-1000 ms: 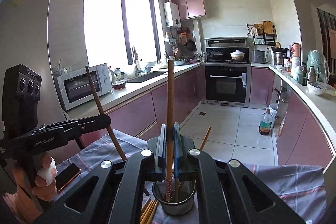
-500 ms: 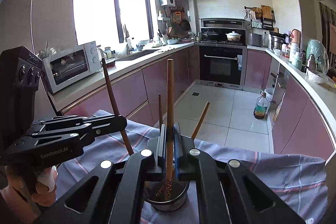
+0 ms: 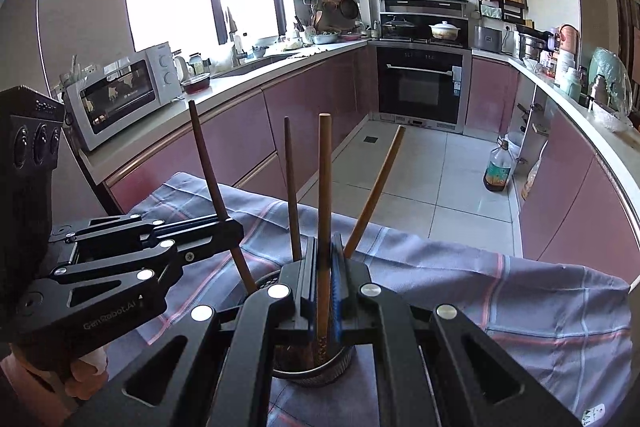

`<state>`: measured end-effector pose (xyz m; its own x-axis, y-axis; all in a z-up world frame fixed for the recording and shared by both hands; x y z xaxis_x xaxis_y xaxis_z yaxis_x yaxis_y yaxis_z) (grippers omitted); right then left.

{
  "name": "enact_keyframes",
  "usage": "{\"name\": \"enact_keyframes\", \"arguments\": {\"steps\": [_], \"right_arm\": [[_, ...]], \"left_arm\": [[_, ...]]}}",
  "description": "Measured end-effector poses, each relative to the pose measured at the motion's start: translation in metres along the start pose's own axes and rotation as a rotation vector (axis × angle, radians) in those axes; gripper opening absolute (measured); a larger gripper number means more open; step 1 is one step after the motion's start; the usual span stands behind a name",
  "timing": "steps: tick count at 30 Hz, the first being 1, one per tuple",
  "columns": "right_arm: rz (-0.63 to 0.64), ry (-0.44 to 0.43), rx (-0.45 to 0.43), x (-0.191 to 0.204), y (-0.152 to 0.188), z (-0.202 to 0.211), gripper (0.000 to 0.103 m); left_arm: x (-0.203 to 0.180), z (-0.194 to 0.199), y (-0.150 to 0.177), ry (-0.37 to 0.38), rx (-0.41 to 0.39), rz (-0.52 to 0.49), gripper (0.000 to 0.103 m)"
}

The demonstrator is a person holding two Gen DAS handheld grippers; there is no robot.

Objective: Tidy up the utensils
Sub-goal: 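Lower the chopsticks into the mesh cup and open both tools, then withdraw both tools from the cup back toward the chopstick bundle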

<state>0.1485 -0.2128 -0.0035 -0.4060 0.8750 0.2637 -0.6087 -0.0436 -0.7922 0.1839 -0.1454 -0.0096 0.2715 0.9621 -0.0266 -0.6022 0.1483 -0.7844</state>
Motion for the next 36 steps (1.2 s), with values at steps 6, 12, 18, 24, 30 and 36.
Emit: {"name": "enact_keyframes", "arguments": {"steps": [6, 12, 18, 24, 30, 36], "right_arm": [[-0.009, 0.007, 0.001, -0.004, -0.002, -0.001, 0.006], [-0.015, 0.015, 0.011, -0.006, 0.000, -0.006, 0.007], [-0.023, 0.010, 0.004, -0.006, 0.003, -0.005, 0.008], [-0.003, 0.003, -0.006, 0.001, 0.009, -0.001, 0.018], [0.009, 0.011, -0.015, 0.008, 0.016, 0.003, 0.030], [0.056, 0.027, -0.018, 0.023, 0.023, 0.009, 0.039]], "left_arm": [[-0.001, -0.001, -0.001, -0.018, -0.005, -0.010, 0.008], [0.002, -0.004, 0.001, -0.049, -0.006, -0.014, 0.009], [0.006, -0.003, 0.001, -0.081, -0.027, -0.018, 0.020], [0.015, 0.001, 0.008, -0.109, -0.049, 0.001, 0.039], [0.033, 0.011, 0.019, -0.155, -0.077, 0.025, 0.057], [0.048, 0.024, 0.030, -0.211, -0.107, 0.045, 0.068]]}}
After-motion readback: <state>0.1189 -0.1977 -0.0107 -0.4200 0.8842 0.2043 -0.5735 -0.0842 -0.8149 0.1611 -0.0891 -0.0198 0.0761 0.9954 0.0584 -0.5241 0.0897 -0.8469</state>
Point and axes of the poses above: each gripper's, at about its wrist camera, not at the fingertips, and z roughly against the way its jaws point, x to its left, y to its underside, the point moved 9 cm from there along -z, roughly the way its jaws point, and after that the axes turned 15 degrees about -y, right-handed, at the moved point
